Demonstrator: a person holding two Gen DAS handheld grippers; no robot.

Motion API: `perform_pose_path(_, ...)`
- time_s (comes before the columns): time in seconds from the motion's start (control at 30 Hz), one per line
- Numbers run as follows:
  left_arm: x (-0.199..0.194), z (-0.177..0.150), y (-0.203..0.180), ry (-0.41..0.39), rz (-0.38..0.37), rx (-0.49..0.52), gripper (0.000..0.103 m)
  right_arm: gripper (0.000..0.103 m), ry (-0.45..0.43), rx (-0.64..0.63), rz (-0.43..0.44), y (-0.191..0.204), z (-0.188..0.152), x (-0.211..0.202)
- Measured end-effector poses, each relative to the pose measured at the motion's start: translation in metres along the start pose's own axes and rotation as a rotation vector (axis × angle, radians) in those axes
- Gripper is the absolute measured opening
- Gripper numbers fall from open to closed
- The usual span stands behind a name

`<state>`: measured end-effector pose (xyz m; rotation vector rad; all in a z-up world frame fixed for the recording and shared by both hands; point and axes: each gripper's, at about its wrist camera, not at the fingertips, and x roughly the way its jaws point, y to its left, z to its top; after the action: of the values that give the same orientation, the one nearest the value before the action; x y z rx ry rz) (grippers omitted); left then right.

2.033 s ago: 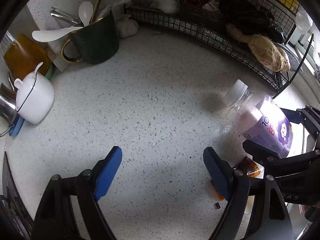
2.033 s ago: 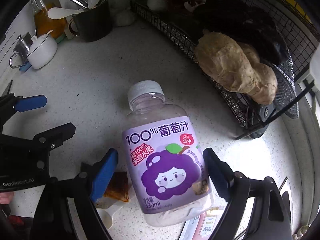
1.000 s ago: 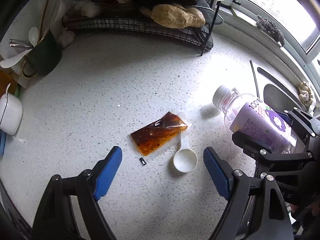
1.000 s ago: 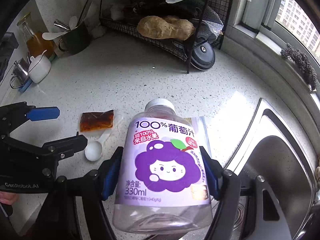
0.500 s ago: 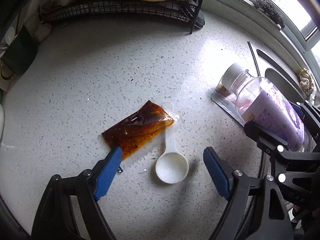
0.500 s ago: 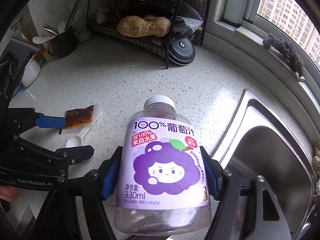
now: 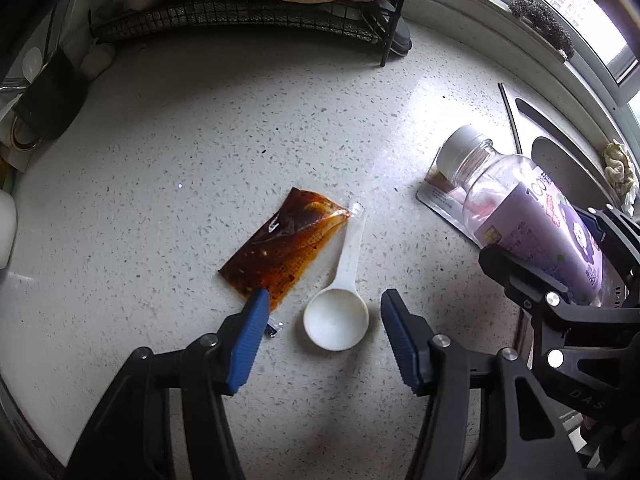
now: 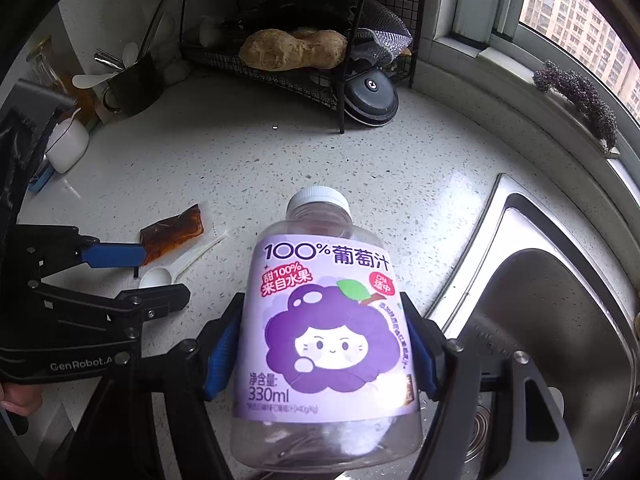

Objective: Collect trash
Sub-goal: 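Close the left tool on the white scoop handle and lift it, then carry the scoop and bottle down to the red bin with both tools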

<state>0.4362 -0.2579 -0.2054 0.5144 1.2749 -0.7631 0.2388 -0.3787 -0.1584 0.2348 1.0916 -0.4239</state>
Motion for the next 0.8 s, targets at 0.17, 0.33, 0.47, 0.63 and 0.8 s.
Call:
perform_pose_path(0.17, -0.004, -0.007, -0.002, -0.017, -0.02, 0.007, 0.029, 0.069, 0.001, 0.001, 0.001, 0.0, -0.002, -0.001)
perform_pose_path(0.33, -0.018, -0.021, 0.003, -0.042, -0.019, -0.013, 0.029, 0.069, -0.007, -0.025, 0.003, 0.006, 0.0, -0.007)
perform_pose_path(0.47, -0.038, -0.035, 0.01, -0.073, -0.016, -0.043, 0.029, 0.069, -0.029, -0.058, 0.017, 0.017, 0.003, -0.015)
perform_pose_path(0.63, -0.063, -0.058, 0.023, -0.114, 0.009, -0.096, 0.029, 0.069, -0.064, -0.122, 0.04, 0.042, 0.003, -0.03)
perform_pose_path(0.8, -0.085, -0.091, 0.042, -0.149, 0.041, -0.151, 0.029, 0.069, -0.08, -0.178, 0.077, 0.071, -0.006, -0.042)
